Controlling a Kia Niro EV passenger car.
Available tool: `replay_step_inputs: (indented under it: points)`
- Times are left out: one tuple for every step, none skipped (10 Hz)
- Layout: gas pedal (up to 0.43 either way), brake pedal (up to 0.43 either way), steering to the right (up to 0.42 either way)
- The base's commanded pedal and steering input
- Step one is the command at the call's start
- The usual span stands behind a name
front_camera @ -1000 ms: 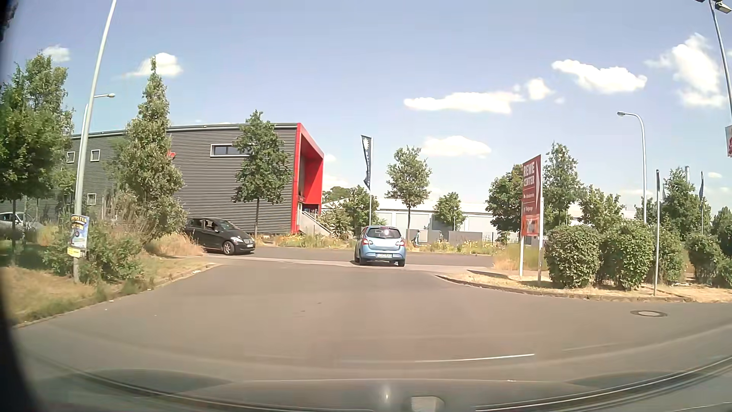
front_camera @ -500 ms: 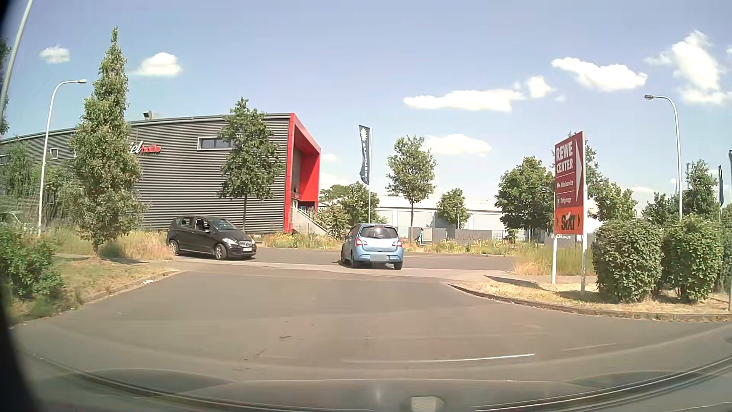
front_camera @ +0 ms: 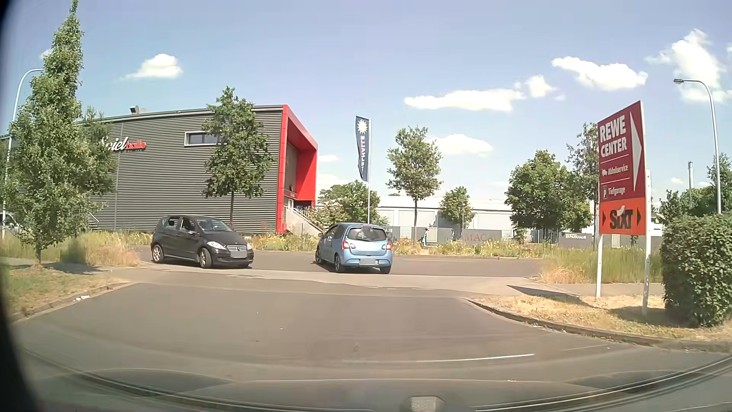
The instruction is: Follow the waypoints while adhering to traffic rules and regulations
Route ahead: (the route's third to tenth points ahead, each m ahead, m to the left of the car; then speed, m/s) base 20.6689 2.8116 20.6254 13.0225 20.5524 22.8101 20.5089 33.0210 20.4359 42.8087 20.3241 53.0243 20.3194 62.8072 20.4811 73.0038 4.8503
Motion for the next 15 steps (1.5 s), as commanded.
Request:
replay_step_inputs:
  points:
    - [0.0, 0.262, 0.0]
    - [0.0, 0.268, 0.0]
    - [0.0, 0.262, 0.0]
    - [0.0, 0.262, 0.001]
    - [0.0, 0.262, 0.001]
    - [0.0, 0.262, 0.003]
    - [0.0, 0.262, 0.005]
    - [0.0, 0.262, 0.008]
    - [0.0, 0.262, 0.011]
    - [0.0, 0.268, 0.014]
    - [0.0, 0.262, 0.016]
    - [0.0, 0.262, 0.016]
    - [0.0, 0.262, 0.016]
    - [0.0, 0.262, 0.016]
    - [0.0, 0.262, 0.016]
